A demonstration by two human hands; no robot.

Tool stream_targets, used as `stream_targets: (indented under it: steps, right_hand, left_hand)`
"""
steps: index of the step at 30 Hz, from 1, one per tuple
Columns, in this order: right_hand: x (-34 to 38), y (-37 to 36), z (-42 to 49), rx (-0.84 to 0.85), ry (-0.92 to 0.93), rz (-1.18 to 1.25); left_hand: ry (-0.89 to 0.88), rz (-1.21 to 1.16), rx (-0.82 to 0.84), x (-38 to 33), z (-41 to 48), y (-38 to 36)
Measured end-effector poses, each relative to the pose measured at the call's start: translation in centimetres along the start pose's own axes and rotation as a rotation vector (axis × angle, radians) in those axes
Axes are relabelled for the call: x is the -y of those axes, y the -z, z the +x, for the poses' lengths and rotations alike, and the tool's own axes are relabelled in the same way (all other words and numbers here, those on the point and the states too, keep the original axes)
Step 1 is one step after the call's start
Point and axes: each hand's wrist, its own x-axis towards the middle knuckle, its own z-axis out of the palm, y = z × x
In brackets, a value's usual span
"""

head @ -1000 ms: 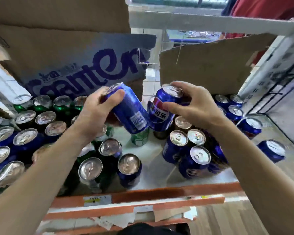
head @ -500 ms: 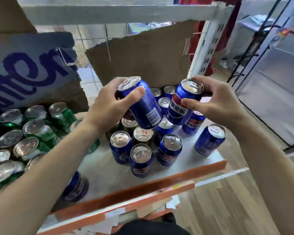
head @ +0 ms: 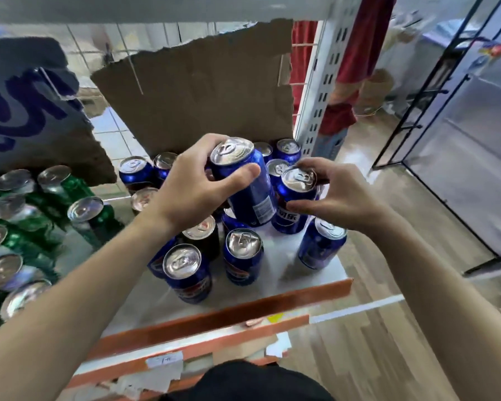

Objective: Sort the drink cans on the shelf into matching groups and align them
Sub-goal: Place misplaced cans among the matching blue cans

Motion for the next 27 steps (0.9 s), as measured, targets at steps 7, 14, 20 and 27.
stream_targets:
  steps: [7, 14, 20, 27]
  right_hand:
    - [-0.5, -1.3, 0.9, 0.162, 0.133, -0.313]
    - [-2.0, -2.6, 3.1, 0.189, 0.271, -0.459]
    - [-2.7, -3.5, 4.6, 0.184, 0.290, -0.517]
    - [-3.2, -1.7, 5.3, 0.277, 0.154, -0.243]
  left_hand:
    - [0.038, 0.043, -0.083, -0.5, -1.4, -0.9]
    - [0.023, 0.151, -0.092, -1.0, -3.0, -2.4]
    - [0.046, 0.167, -0.074, -1.3, -2.9, -3.7]
    - [-0.042, 0.246, -0.032, -1.7, -1.6, -4.7]
